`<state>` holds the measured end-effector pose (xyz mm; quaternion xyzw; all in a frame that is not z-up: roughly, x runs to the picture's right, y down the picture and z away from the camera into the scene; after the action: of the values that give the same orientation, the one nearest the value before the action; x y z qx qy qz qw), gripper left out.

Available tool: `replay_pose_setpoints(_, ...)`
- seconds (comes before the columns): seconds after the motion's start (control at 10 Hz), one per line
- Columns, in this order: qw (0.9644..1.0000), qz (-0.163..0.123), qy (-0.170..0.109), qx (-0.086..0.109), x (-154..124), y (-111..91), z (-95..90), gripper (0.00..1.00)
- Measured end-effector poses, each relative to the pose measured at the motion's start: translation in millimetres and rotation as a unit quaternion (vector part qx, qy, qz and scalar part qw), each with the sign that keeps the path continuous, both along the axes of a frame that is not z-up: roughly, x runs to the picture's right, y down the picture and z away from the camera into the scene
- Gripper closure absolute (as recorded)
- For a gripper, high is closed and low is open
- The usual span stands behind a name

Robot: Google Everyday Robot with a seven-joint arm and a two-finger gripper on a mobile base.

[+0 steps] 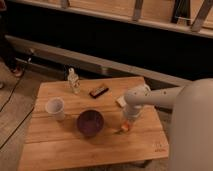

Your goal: Place the pepper in the ceramic cup

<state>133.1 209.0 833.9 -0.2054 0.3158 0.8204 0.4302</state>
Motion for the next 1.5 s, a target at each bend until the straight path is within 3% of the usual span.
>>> replay_pose_setpoints(0.4, 0.9970, -0.073, -0.020, 0.017, -12.6, -42.7, -22.7, 1.00)
replay_pose_setpoints(0.6, 0.9908, -0.129, -0.029, 0.029, -23.9, -74.3, -34.4, 1.00)
replay_pose_setpoints(0.8, 0.9827, -0.176, -0.042, 0.040, -38.6, -103.6, -42.1, 1.00)
replay_pose_setpoints(1.2, 0.9584, -0.267, -0.083, 0.059, -66.5, -166.2, -56.1, 1.00)
replay_pose_setpoints(1.4, 0.9475, -0.296, -0.100, 0.066, -70.9, -186.8, -59.1, 1.00)
replay_pose_setpoints(1.5, 0.9401, -0.315, -0.111, 0.070, -72.1, -197.2, -60.1, 1.00)
